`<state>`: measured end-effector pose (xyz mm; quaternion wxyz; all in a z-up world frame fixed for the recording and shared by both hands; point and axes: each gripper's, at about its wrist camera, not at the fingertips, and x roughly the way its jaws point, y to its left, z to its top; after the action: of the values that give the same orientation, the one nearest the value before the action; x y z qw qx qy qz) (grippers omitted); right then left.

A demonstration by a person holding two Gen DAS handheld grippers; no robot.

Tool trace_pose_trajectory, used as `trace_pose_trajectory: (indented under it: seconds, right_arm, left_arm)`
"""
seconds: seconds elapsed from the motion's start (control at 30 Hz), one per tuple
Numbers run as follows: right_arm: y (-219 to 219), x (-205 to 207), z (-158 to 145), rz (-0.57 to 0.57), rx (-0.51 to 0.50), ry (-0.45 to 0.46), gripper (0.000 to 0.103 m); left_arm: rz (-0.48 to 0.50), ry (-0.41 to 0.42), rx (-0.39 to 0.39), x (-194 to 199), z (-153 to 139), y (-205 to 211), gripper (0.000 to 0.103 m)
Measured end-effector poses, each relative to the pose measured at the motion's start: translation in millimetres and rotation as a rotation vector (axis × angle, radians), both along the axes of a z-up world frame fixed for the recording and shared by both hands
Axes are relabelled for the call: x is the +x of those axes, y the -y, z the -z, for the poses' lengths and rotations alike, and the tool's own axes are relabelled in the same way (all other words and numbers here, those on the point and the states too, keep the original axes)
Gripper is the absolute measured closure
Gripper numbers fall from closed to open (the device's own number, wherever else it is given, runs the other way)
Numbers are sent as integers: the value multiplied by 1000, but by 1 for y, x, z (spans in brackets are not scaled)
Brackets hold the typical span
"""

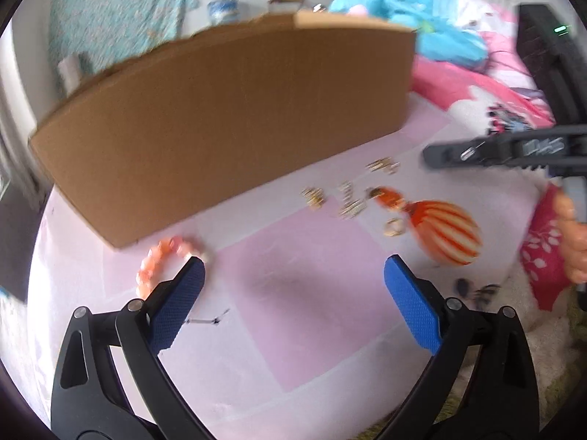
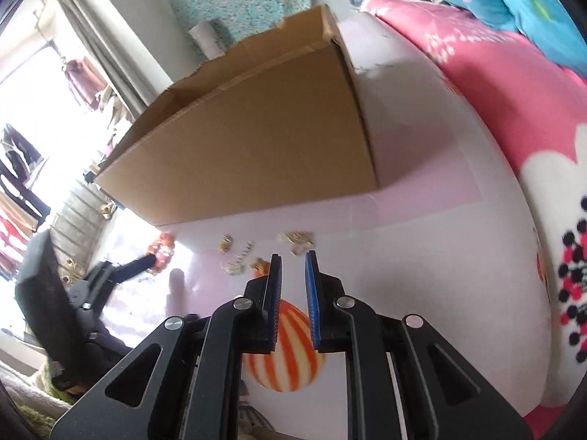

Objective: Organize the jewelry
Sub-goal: 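Lower the open right tool over the gold charms, then close the left tool on the small gold ring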

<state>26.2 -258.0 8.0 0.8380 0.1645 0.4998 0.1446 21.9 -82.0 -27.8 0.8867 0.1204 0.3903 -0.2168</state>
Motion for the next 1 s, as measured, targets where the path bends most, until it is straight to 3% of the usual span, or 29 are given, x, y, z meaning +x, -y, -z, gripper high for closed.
trace_pose_trajectory:
  seconds: [0.1, 0.17, 0.23, 0.27, 0.37, 0.67, 1.0]
  right_arm:
    - [3, -4, 2, -13, 14, 1, 89]
    - [-2, -4, 5, -22, 13, 2, 89]
    - [0, -4, 3, -28, 16, 0, 89]
    - [-1, -4, 4, -32, 19, 1, 89]
    - [-3, -5, 5, -41, -1, 16, 89]
    - [1, -5, 10, -32, 38, 22, 89]
    - [-5, -9, 5, -43, 3, 43, 89]
  left_arm:
    - [66, 33, -7, -9, -9, 15, 14]
    - [115, 12, -17, -10, -10, 28, 34]
    - [148, -24, -25, -9, -6, 38, 44]
    - [161, -34, -15, -8, -3, 44, 53]
    - [181, -40, 33, -4, 2, 55, 67]
    - [189, -67, 51, 6, 7, 64, 91]
    - [168, -80, 27, 5, 7, 55, 93]
